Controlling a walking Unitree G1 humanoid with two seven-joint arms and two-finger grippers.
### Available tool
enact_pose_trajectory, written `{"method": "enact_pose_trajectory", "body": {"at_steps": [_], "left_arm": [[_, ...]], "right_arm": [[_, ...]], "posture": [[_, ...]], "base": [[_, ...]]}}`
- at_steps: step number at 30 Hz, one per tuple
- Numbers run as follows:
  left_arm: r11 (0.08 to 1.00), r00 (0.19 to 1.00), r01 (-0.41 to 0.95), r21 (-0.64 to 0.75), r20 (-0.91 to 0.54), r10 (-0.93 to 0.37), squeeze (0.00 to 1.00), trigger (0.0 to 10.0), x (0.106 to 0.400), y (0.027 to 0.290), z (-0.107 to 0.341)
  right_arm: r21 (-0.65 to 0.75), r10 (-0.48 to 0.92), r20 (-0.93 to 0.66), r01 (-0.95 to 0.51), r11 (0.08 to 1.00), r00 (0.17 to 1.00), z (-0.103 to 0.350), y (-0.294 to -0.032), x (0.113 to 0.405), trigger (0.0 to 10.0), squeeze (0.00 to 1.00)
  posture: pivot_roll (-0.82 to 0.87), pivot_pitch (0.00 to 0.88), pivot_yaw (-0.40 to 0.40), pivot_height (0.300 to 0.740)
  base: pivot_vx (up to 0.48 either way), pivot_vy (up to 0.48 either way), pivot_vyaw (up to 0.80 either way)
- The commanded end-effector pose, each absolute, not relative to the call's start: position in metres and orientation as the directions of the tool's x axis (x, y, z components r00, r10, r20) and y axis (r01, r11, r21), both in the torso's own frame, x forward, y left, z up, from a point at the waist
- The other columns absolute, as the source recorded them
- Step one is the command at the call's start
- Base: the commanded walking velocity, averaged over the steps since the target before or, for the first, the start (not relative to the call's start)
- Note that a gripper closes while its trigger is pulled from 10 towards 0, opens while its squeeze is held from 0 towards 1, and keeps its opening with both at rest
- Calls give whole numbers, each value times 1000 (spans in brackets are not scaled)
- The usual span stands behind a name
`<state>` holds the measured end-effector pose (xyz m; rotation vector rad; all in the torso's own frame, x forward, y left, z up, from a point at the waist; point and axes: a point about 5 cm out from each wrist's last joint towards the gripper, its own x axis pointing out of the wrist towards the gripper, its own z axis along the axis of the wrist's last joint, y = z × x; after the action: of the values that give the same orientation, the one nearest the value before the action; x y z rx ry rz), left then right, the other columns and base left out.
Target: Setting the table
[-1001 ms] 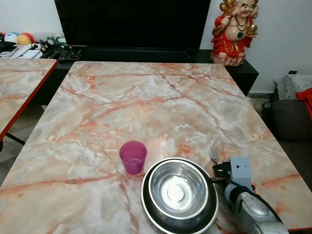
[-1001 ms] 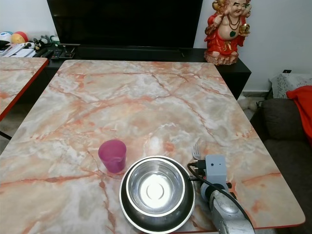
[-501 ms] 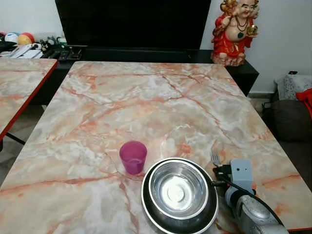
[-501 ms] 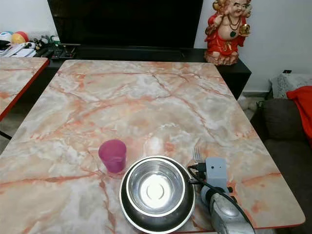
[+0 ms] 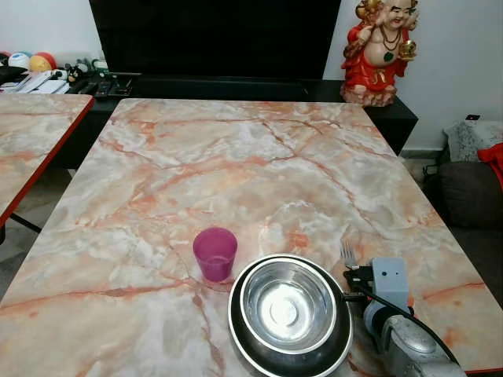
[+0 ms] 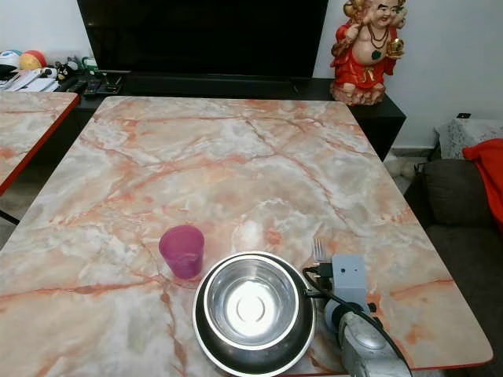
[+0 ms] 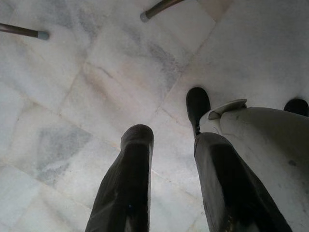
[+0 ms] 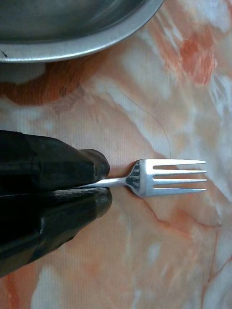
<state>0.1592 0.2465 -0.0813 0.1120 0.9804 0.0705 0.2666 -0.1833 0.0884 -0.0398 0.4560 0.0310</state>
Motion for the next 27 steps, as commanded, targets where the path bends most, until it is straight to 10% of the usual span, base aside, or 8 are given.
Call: {"method": "enact_pose_trajectory", "body": {"at_steps": [1,24,27], "left_arm": [[992,533,-8,125,-839,110,0,10000,152,247,-84],[991,513,23,129,-853,99,0,10000,140,242,-90],[991,519,29,134,-849,99,0,10000,146,242,-88]], "right_arm": [[-25,16,-477,-31,999,879,81,-185,261,10000,282],[-40,12,-496,-37,999,868,77,-186,262,10000,373],[-41,10,-494,-35,999,870,77,-186,263,10000,522]], "posture": [[-84,121,-42,740],[-82,123,-41,740],[-82,122,-41,740]], "base": [[0,0,0],[0,0,0],[0,0,0]]}}
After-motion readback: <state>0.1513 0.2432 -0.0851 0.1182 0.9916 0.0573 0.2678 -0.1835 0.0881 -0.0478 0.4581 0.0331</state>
